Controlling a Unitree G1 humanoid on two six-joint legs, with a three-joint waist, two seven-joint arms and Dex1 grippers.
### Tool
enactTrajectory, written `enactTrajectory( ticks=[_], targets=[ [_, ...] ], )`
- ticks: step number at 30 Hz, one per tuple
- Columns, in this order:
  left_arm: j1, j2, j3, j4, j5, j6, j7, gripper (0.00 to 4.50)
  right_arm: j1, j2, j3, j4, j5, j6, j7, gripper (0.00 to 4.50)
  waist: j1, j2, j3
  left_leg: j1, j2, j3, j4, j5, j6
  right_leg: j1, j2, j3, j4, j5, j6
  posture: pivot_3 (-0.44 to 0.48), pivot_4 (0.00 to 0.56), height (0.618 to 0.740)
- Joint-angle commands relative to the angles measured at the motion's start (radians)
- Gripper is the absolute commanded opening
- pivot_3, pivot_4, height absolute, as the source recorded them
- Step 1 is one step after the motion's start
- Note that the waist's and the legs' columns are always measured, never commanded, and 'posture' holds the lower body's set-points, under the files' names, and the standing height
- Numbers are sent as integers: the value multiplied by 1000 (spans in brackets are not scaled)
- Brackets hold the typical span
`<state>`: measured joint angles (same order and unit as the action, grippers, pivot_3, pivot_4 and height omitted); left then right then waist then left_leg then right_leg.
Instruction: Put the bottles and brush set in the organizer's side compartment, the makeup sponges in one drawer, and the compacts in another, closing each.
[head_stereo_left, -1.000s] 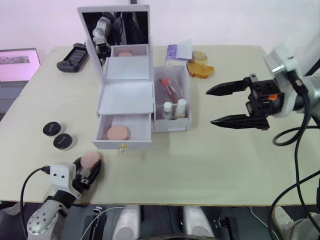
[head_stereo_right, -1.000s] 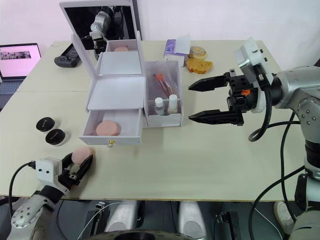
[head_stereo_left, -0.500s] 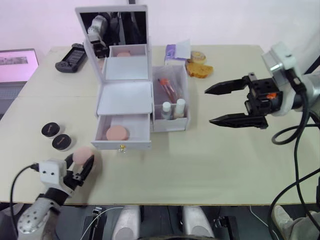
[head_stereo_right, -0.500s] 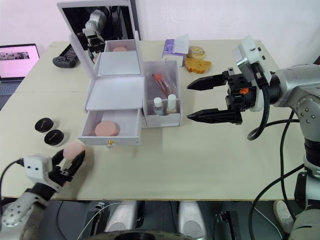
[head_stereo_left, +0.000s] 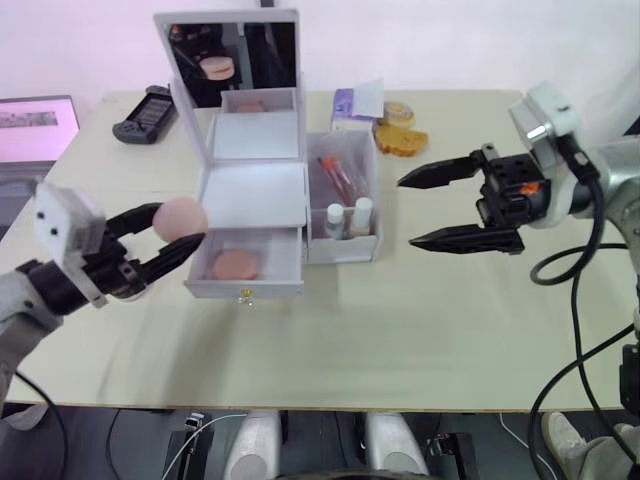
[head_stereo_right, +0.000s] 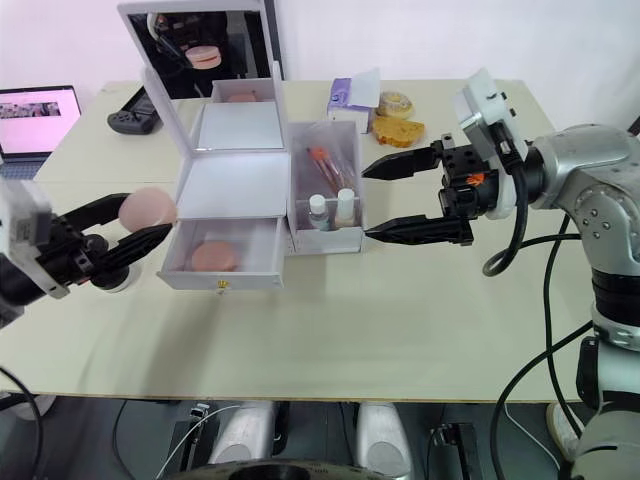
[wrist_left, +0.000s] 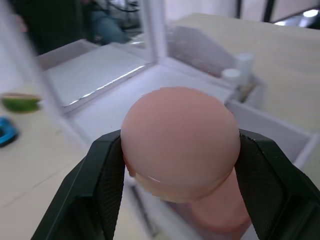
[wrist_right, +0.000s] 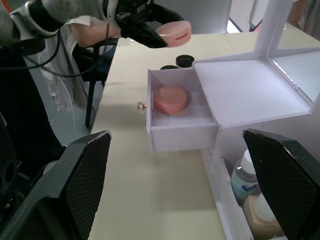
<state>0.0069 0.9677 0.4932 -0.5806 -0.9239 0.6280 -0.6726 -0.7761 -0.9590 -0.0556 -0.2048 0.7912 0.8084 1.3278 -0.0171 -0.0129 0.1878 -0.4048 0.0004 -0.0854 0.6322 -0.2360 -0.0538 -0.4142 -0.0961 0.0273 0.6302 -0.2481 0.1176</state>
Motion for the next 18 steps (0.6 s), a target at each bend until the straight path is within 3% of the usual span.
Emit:
enactTrajectory(
  ticks=[1,9,18],
  targets=[
    [-96,48,-82,44,-13,62,-35,2647,10,-6,-50,-46,27,5,-24,4500,-4,0,0,0,0,0,-1,0,0,-1,0,0,0,1,1,0,150,740],
    [-348,36,-309,123,47,120,-108,2647,94,-24,-125,-125,68,32,-91,4500,-1,0,0,-1,0,-1,-1,0,0,-2,1,0,1,1,3,0,150,740],
    [-431,10,-426,148,155,96,-202,2647,150,-37,-174,-176,102,44,-145,4500,-2,0,0,-1,0,-1,-1,0,0,-2,1,0,1,1,3,0,150,740]
  ],
)
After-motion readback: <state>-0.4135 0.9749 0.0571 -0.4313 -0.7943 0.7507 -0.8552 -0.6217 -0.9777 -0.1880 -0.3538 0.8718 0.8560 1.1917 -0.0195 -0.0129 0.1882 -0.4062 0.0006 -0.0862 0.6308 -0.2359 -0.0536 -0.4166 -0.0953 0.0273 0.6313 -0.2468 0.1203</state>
